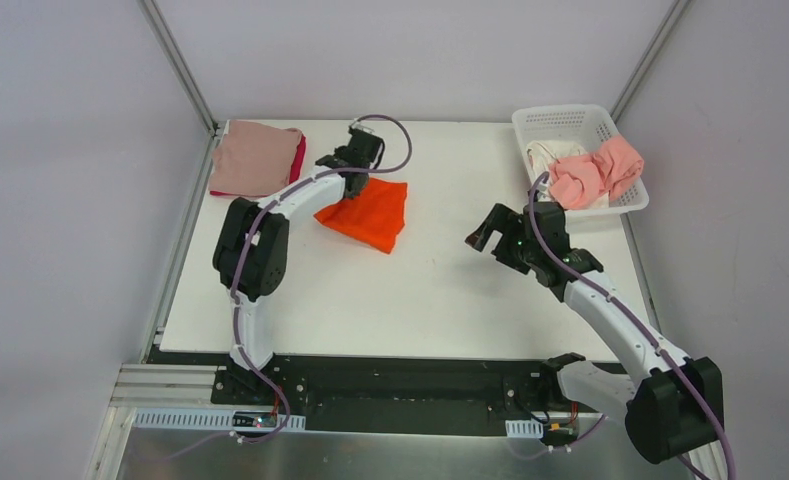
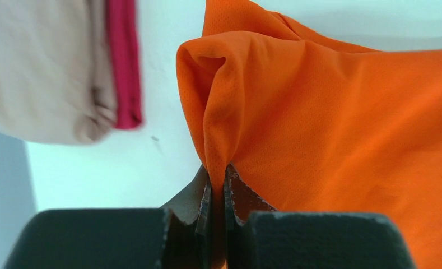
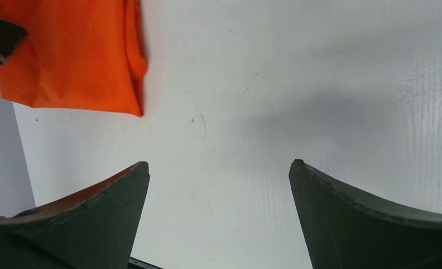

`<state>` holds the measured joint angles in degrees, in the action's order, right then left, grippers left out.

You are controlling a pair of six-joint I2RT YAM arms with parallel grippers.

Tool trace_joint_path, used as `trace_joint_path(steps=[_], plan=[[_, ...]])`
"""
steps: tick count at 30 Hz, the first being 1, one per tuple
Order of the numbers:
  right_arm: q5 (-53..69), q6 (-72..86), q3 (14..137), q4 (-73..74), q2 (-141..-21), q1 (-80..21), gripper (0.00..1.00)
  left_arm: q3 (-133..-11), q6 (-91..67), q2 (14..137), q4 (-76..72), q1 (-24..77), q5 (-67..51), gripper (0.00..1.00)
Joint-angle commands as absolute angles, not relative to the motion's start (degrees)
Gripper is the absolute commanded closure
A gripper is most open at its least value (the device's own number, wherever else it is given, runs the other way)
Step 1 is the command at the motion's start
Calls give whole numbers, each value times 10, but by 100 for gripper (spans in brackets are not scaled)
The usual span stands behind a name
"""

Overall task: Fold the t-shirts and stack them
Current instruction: Put the neatly folded tshirt into the corner of the board with the left arm

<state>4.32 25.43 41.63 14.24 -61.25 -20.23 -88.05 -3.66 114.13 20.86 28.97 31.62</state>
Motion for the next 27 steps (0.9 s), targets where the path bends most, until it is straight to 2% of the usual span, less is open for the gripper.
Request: trace_joint_path(steps=[1,10,15,27], plan=[[6,225,412,144,-585,-199,1,-928,112,1139,161,227,355,100],[-43,204,407,142,-574,-199,0,-999,253,1161,86,122,273,100],[-60,194,411,140,-586,-200,1,-1021,269,1162,73,83,239,100],[-73,191,412,141,-595,-199,0,-1008,307,1098,24,70,179,100]])
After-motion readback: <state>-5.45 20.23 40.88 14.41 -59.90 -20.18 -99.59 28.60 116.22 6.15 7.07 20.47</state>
